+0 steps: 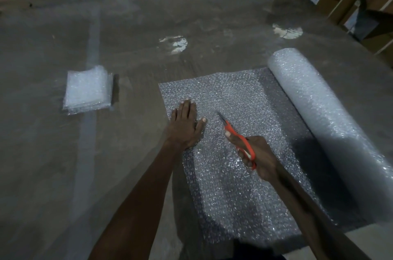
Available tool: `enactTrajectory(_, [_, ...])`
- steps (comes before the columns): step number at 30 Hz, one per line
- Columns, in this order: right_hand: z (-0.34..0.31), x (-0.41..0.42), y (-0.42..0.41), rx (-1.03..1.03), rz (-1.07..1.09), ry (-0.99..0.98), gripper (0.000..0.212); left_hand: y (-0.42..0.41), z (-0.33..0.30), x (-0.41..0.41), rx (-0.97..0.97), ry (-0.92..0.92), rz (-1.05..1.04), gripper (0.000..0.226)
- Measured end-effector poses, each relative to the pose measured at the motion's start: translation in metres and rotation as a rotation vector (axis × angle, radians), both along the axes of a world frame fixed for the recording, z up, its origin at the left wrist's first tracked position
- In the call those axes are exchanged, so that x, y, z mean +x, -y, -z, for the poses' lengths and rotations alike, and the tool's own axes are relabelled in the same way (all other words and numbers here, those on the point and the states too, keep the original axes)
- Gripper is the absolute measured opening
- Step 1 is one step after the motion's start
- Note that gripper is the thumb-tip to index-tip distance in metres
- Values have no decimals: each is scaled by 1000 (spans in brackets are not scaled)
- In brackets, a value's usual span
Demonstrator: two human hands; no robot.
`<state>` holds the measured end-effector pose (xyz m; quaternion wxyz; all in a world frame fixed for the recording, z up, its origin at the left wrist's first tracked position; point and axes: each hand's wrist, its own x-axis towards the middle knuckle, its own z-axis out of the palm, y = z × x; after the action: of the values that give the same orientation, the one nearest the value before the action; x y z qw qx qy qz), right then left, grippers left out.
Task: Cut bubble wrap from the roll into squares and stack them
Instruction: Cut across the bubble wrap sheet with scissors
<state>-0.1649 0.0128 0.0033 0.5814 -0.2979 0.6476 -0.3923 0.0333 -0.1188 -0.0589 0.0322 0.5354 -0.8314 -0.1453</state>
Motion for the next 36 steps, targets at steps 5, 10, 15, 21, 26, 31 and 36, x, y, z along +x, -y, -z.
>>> enactTrajectory(5, [-3, 3, 6, -6, 6, -17, 65, 1, 3, 0, -3, -5, 2, 75])
enactTrajectory(10, [-3, 3, 12, 3, -9, -8, 53, 0, 3, 1, -9, -6, 6, 75])
enactTrajectory(15, [-3, 3, 15, 6, -11, -3, 49, 0, 3, 1, -18, -4, 4, 77])
enactTrajectory(21, [-9, 5, 21, -9, -16, -3, 50, 1, 4, 1, -21, -2, 4, 78])
enactTrajectory(26, [-8, 7, 22, -10, -6, 2, 41, 0, 4, 1, -29, -15, -1, 74])
enactTrajectory(31, [-9, 9, 26, 1, 16, 11, 49, 0, 5, 0, -23, -11, -7, 74])
enactTrajectory(36, [-12, 11, 32, -7, 18, 16, 43, 0, 4, 1, -18, -4, -2, 74])
